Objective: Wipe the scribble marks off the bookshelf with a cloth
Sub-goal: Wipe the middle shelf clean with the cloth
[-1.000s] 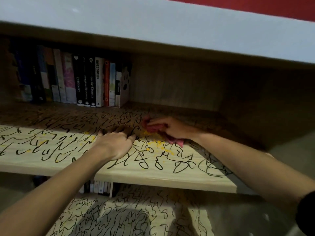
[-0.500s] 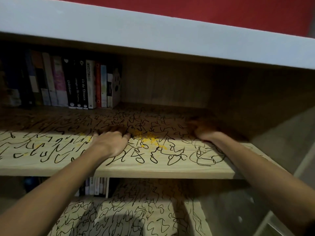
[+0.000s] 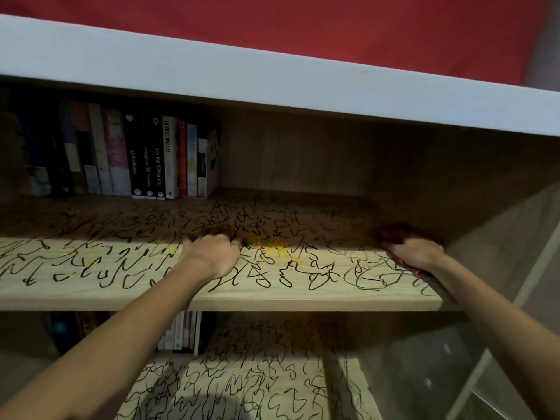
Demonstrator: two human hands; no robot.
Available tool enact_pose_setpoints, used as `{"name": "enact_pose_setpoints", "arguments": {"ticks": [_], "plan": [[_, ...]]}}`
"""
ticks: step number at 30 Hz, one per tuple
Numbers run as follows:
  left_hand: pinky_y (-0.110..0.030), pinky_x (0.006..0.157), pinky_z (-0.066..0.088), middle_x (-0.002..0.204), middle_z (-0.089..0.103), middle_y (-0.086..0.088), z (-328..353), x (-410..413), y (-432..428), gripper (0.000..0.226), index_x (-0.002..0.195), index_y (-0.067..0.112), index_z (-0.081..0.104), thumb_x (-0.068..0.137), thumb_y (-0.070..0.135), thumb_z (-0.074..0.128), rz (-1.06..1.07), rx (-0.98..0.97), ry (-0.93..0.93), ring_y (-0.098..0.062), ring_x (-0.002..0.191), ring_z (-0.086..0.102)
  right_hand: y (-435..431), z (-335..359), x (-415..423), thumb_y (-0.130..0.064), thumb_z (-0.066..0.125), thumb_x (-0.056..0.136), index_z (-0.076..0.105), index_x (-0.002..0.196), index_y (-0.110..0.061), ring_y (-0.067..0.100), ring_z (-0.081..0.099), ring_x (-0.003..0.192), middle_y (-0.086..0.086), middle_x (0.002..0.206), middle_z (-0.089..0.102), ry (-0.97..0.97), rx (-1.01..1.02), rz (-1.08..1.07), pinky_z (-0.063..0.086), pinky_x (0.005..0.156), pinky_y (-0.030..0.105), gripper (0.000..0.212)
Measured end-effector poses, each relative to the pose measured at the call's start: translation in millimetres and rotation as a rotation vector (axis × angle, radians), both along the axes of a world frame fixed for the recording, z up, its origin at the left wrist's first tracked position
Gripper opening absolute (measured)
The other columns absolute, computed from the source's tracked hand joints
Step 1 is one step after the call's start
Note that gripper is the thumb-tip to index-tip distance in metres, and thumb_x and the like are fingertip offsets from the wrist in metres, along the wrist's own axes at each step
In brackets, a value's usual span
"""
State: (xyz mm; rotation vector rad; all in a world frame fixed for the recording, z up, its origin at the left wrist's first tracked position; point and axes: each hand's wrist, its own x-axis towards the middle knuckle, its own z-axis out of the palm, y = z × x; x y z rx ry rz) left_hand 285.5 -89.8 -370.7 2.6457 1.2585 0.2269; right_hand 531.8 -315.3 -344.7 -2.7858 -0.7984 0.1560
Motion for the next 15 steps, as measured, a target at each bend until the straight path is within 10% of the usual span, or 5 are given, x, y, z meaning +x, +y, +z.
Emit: {"name": "enact_pose_setpoints", "arguments": {"ticks": [6,10,15], "plan": [[-0.046,0.108,0.034,0.111,0.060,-0.010,5,-5,-13,0.039,0.108,0.011,0.056,0.105,0.032,0.024,-0.115,0.096,-0.158,-0.025,0.104,0.056,81,-16,-89,-0.029,0.045,0.095,0.051,0.070,-0.019,0.019,0.054,0.086,-0.002,0.077,0.058,-0.145,0.032,0.085,0.030,0.101,0.038,0.027],[-0.039,0.104,0.033,0.128,0.054,-0.011,11,-25,-18,0.037,0.127,0.011,0.051,0.104,0.030,0.029,-0.131,0.192,-0.256,-0.025,0.118,0.051,130,-19,-157,-0.016,0.056,0.091,0.058,0.101,-0.013,0.026,0.050,0.111,0.005,0.106,0.060,-0.143,0.167,0.210,0.032,0.101,0.040,0.010],[-0.042,0.112,0.021,0.136,0.049,-0.013,15,-96,27,0.039,0.134,0.010,0.046,0.104,0.030,0.030,0.008,0.168,-0.227,-0.026,0.128,0.043,130,14,-161,-0.004,0.039,0.099,0.056,0.082,-0.003,0.014,0.051,0.057,0.005,0.072,0.055,0.307,0.468,0.307,0.047,0.056,0.020,0.024]]}}
